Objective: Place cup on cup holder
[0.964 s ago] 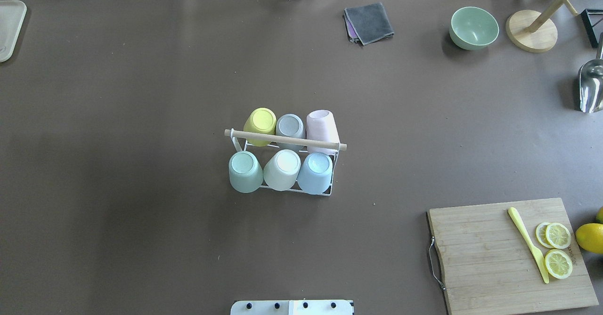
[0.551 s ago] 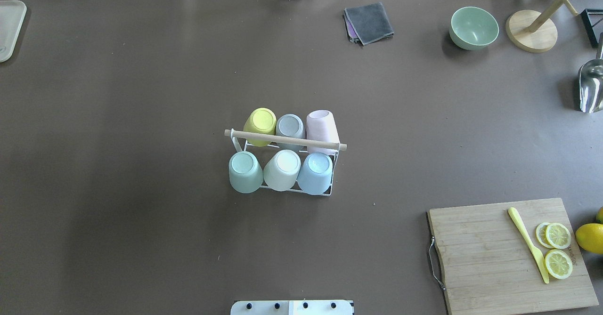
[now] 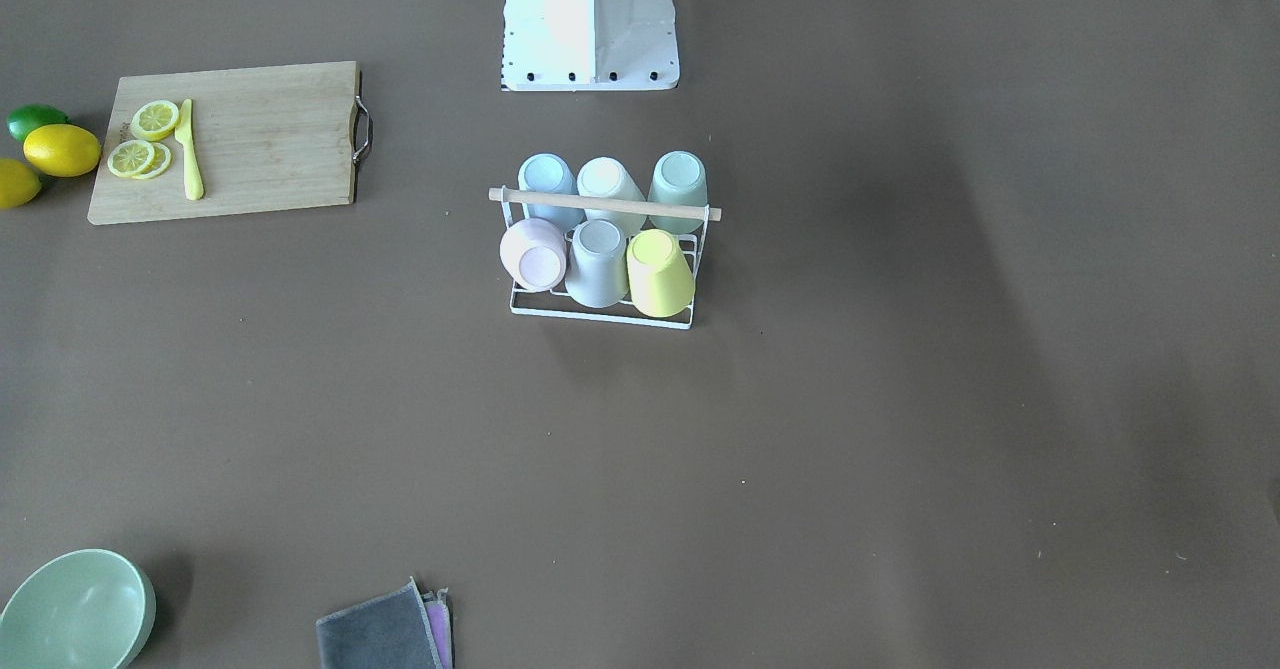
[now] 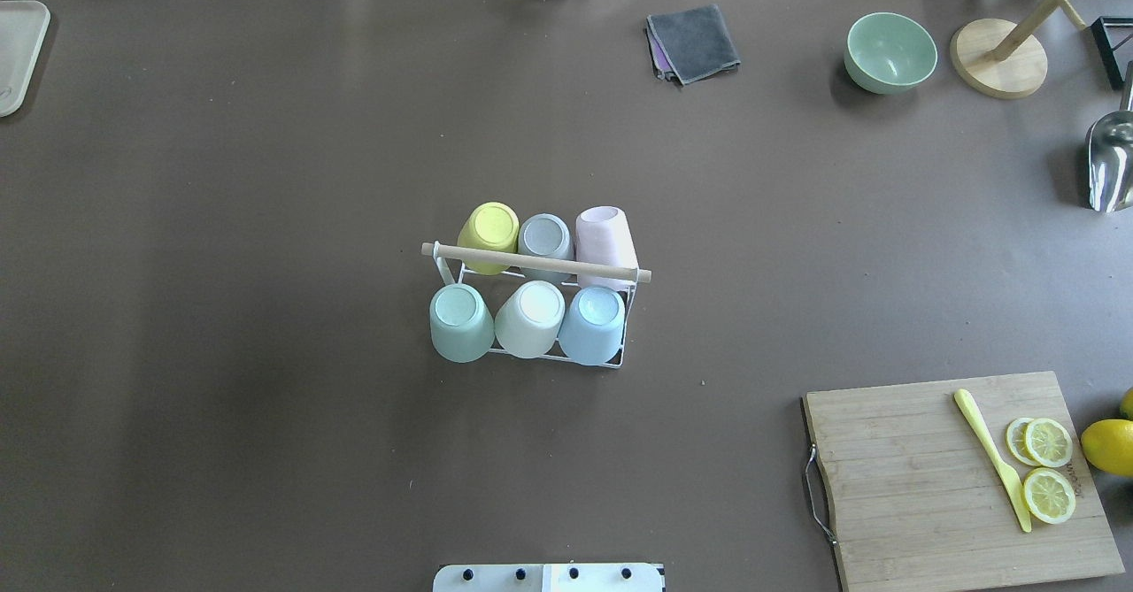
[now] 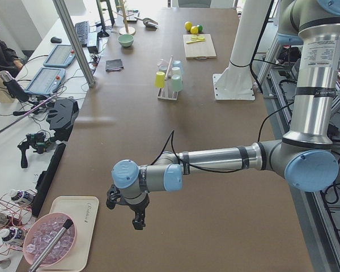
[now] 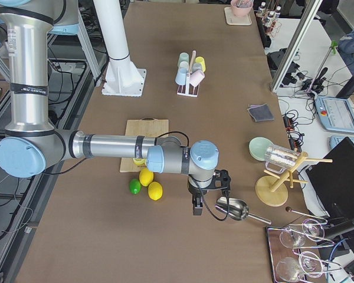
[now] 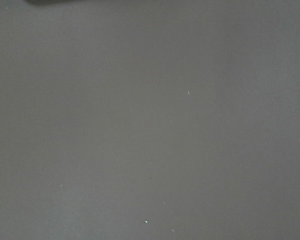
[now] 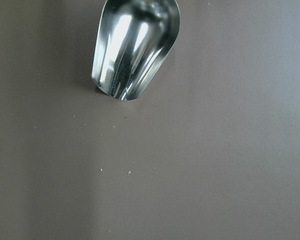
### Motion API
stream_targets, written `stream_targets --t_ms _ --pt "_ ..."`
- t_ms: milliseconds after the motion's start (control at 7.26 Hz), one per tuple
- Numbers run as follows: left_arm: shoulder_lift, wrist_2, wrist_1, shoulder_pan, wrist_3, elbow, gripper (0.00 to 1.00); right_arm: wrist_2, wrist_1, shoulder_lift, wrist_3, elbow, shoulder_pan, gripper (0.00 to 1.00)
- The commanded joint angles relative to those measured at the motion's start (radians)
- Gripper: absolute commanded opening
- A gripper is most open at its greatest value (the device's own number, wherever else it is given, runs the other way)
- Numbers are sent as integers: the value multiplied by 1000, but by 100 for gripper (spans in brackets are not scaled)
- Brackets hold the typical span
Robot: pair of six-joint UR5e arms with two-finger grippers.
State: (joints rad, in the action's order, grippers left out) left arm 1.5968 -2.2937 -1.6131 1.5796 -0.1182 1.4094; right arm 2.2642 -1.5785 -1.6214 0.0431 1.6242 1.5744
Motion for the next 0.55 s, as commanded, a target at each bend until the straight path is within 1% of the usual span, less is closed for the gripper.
stream_targets --t_ms 0,276,413 --pt "-46 -50 -7 10 -4 51 98 0 0 0 0 0 1 100" --pt "-89 -50 -7 13 -4 104 98 0 0 0 1 2 3 100" --pt "-83 -41 -7 13 0 121 98 0 0 0 3 3 6 100"
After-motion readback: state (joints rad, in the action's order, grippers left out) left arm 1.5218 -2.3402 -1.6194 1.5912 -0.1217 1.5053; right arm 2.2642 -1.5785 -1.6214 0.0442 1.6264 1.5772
